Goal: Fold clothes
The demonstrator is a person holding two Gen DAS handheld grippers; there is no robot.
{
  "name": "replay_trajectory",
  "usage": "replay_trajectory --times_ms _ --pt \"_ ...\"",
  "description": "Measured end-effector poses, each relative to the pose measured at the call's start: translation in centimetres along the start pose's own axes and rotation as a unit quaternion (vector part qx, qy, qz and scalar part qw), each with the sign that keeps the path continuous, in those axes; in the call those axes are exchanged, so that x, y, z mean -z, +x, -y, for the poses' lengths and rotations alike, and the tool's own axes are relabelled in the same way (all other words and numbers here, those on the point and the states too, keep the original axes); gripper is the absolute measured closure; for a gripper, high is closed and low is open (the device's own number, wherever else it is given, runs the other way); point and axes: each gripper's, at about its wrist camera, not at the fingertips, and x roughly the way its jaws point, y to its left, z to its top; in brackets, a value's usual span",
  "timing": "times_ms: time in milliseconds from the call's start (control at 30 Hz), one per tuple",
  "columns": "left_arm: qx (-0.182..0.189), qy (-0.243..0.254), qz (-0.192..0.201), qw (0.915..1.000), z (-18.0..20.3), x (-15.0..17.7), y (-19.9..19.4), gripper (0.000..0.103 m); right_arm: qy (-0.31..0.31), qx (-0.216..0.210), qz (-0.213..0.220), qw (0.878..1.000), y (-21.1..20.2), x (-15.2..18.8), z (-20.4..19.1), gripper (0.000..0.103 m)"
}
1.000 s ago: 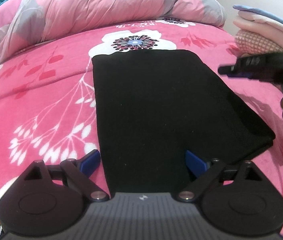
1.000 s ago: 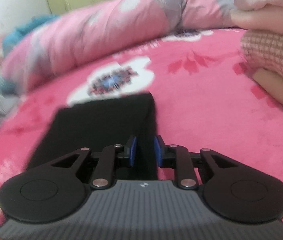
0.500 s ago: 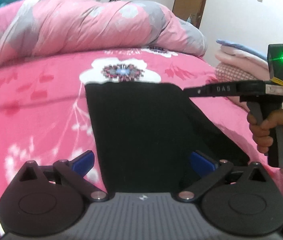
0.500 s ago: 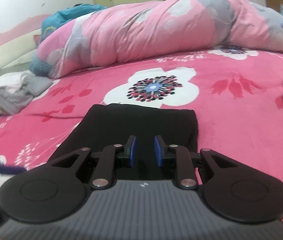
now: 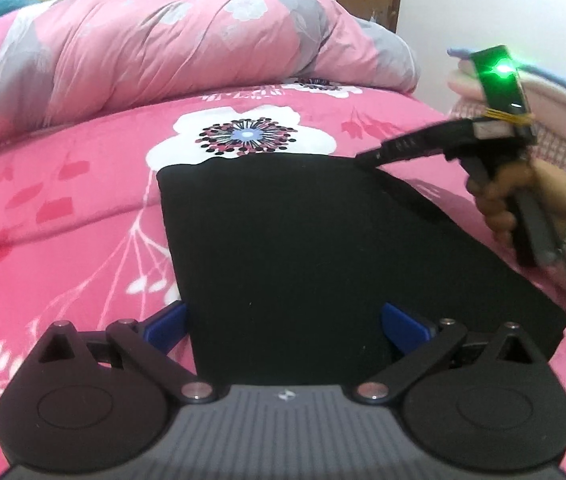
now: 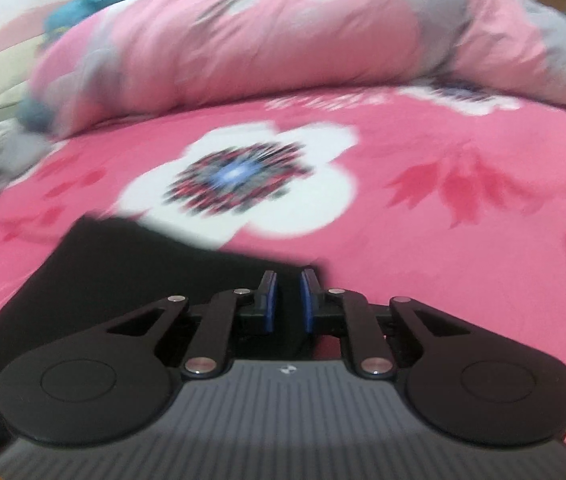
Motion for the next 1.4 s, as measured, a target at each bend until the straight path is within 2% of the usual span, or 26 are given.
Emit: replay_trajectory --times_ms 100,200,333,467,533,667,833,933,1033,1167,1267,1333,1367,1400 --pt "0.003 -0.007 0.007 0.9999 -0.5 0.5 -0.8 0.0 0.008 0.004 0.018 1.0 -1.1 -0.9 -0.2 0.084" --pt "0.007 -0.012 0.014 0.9998 -1.0 1.2 -1.7 0.0 -0.021 -0.061 0.038 0.997 -3.8 -1.2 -2.9 0.084" --pt "0.017 -0.028 0.015 0.9993 -1.5 2.8 -2.5 0.0 -0.089 -0.163 -0.001 0.983 -4.4 -1.1 -8.5 0.084" --pt "0.013 -0.018 0.02 0.9996 -1.2 3.4 -2.4 0.0 -0.119 -0.191 -0.066 0.972 -0.4 -0.6 -13.0 0.084" --pt "0.013 -0.016 0.025 0.9995 -1.2 3.7 -2.4 0.0 -0.124 -0.179 -0.088 0.972 2.3 -0.6 -14.2 0.085" --pt "0.022 -0.025 0.032 0.9989 -1.6 3.9 -2.4 0.0 -0.106 -0.17 -0.089 0.976 6.6 -2.8 -14.6 0.091" --pt "0.028 -0.03 0.034 0.9986 -1.9 3.9 -2.5 0.0 -0.068 -0.086 -0.075 0.991 10.1 -5.2 -13.7 0.09" --pt "0.031 -0.034 0.036 0.9983 -2.0 4.0 -2.6 0.0 -0.011 -0.071 -0.057 0.996 8.4 -5.6 -11.9 0.086" --pt "0.033 -0.036 0.036 0.9981 -2.1 4.0 -2.6 0.0 -0.02 -0.099 -0.027 0.995 3.1 -5.2 -11.0 0.086" --pt "0.035 -0.038 0.038 0.9979 -2.2 4.1 -2.7 0.0 -0.024 -0.112 -0.033 0.993 -2.1 -3.7 -9.5 0.086" --pt "0.036 -0.038 0.038 0.9979 -2.3 4.1 -2.6 0.0 -0.006 -0.079 -0.067 0.995 -3.2 -1.5 -7.2 0.086" --pt "0.036 -0.038 0.038 0.9979 -2.4 4.1 -2.5 0.0 0.023 -0.025 -0.105 0.994 -2.2 0.2 -4.8 0.087" --pt "0.037 -0.038 0.038 0.9979 -2.5 4.1 -2.5 0.0 0.037 -0.005 -0.107 0.994 -1.9 0.7 -3.5 0.093" --pt "0.037 -0.038 0.038 0.9979 -2.5 4.1 -2.5 0.0 0.065 -0.012 -0.095 0.993 -2.2 1.0 -2.1 0.099"
